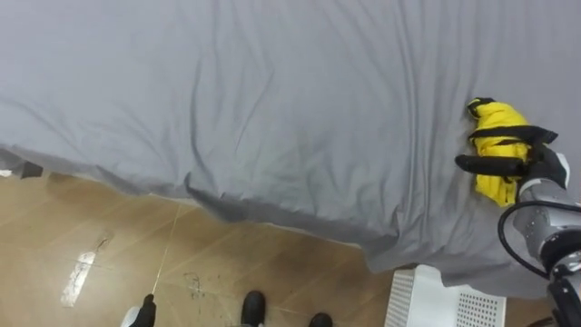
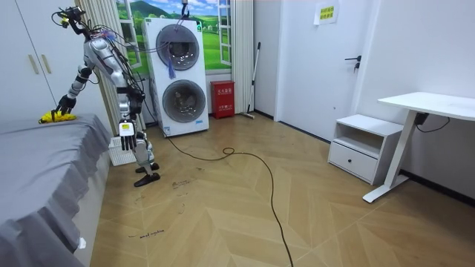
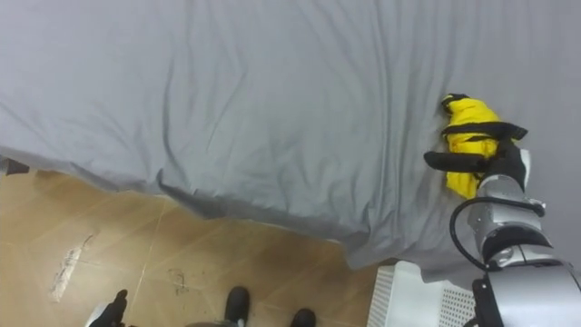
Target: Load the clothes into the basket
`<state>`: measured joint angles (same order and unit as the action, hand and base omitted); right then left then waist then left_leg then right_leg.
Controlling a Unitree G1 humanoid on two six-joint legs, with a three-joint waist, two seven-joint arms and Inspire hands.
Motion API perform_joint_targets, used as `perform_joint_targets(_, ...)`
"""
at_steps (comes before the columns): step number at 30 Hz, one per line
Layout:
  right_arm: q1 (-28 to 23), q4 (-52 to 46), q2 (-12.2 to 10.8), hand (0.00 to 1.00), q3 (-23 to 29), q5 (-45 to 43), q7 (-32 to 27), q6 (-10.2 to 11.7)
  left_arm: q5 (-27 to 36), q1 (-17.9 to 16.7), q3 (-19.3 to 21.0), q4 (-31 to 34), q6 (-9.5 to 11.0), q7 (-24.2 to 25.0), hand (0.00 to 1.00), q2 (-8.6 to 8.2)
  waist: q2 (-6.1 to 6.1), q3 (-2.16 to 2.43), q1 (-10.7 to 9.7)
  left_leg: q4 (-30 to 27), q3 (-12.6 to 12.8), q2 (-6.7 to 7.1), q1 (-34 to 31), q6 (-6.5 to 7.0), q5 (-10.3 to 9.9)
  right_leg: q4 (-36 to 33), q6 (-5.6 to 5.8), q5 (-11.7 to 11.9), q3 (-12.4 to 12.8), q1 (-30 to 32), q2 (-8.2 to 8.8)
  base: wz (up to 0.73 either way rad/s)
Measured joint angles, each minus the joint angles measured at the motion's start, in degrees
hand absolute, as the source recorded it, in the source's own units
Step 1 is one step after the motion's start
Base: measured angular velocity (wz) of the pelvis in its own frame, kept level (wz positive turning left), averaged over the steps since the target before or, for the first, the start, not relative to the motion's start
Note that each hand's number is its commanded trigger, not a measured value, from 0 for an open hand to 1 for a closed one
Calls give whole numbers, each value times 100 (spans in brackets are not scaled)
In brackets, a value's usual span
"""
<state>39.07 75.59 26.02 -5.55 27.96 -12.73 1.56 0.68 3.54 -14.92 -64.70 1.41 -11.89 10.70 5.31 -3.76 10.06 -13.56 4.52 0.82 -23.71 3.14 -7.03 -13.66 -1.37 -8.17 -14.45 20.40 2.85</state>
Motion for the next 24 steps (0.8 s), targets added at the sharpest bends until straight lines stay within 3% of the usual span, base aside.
perform_joint_targets(6,56,7,25,100,9,13,-292,5,-13,56,-10,9,-7,-17,0,-2,6,-4,-12,7,2,-1,-75,0,-1,9,0,0,18,83,11,0)
perform_joint_targets(12,101,-5,44,100,-2,-47,-343,21,33,68,-125,71,-5,14,0,-5,-81,-59,-2,4,-5,-1,-82,0,0,4,-1,0,7,92,22,0)
perform_joint_targets(24,172,-22,71,100,-14,-75,-24,38,273,52,-205,288,75,13,0,-1,-163,-36,78,-36,2,-3,-268,1,14,-52,-7,4,30,295,26,0)
